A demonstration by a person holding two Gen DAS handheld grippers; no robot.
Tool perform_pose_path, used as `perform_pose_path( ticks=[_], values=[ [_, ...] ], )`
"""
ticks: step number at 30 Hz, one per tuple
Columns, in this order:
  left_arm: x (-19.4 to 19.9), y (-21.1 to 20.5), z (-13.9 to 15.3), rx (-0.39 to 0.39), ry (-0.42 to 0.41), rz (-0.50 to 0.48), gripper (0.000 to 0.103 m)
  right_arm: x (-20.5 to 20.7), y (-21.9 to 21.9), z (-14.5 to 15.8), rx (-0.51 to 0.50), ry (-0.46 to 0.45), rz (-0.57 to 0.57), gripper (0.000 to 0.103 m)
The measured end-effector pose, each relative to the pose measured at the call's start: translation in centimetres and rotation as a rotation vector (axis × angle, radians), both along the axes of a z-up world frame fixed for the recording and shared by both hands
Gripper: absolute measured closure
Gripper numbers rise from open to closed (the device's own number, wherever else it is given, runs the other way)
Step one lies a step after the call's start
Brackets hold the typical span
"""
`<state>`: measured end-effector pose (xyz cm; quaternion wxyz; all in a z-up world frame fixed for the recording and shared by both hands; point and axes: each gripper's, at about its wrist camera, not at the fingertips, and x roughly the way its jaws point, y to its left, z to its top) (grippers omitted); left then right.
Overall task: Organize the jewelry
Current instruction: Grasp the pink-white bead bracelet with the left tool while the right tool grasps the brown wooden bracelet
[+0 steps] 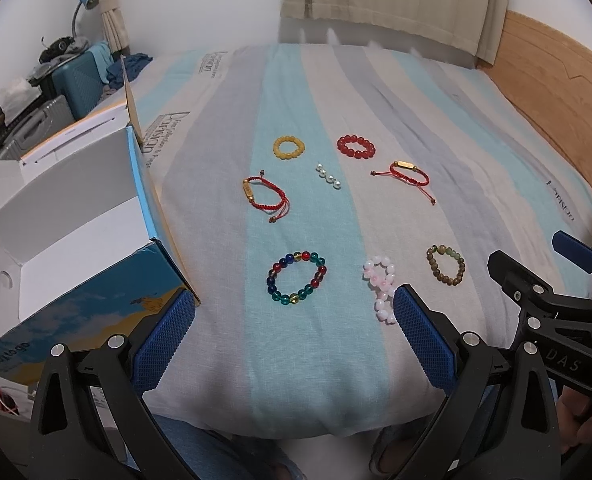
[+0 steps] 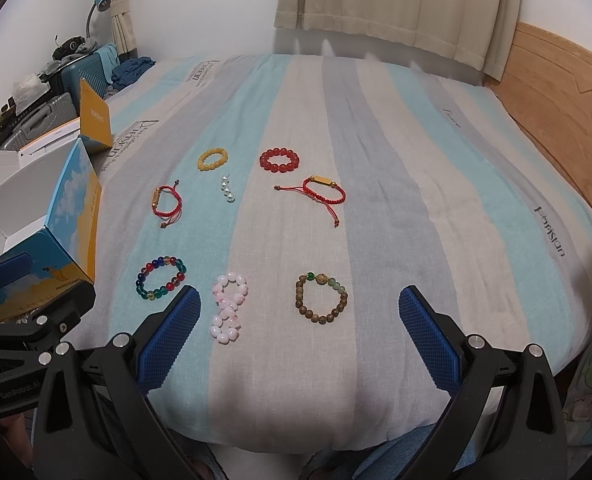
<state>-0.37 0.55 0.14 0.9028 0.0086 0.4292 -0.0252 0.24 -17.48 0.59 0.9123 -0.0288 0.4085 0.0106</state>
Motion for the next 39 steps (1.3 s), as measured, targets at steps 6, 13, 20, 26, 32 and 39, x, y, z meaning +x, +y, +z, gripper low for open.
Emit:
perform_pose_path(
  ticks=[6, 13, 20, 26, 32, 39],
  values=[
    [0.5, -0.2, -0.8, -0.004, 0.019, -0.008, 0.006, 0.7, -0.2, -0.2, -0.012, 0.015, 0.001, 0.007],
    [1.0, -1.5, -3.1, -0.022, 0.07, -0.044, 0.006, 2.9, -1.1, -1.2, -0.041, 0.071, 0.007, 0.007],
    [2.1, -3.7, -6.3, -0.043, 0.132, -0.083, 0.006, 6.1, -2.6, -3.6, -0.058, 0.162, 0.008, 0.008],
    [3.7, -6.5, -9.0, -0.057, 0.168, -0.128, 0.006, 8.8, -3.5, -5.9, -0.061, 0.23, 0.023, 0.008],
    [5.9, -7.9, -11.1, -0.069, 0.208, -0.139, 0.008, 11.0, -4.5, -8.9, -0.034, 0.303, 0.025, 0.008],
    [7.5, -9.4, -13.5, -0.046, 0.234, -0.169, 0.015, 11.9, -5.7, -12.1, 0.029, 0.382, 0.026, 0.023]
  ],
)
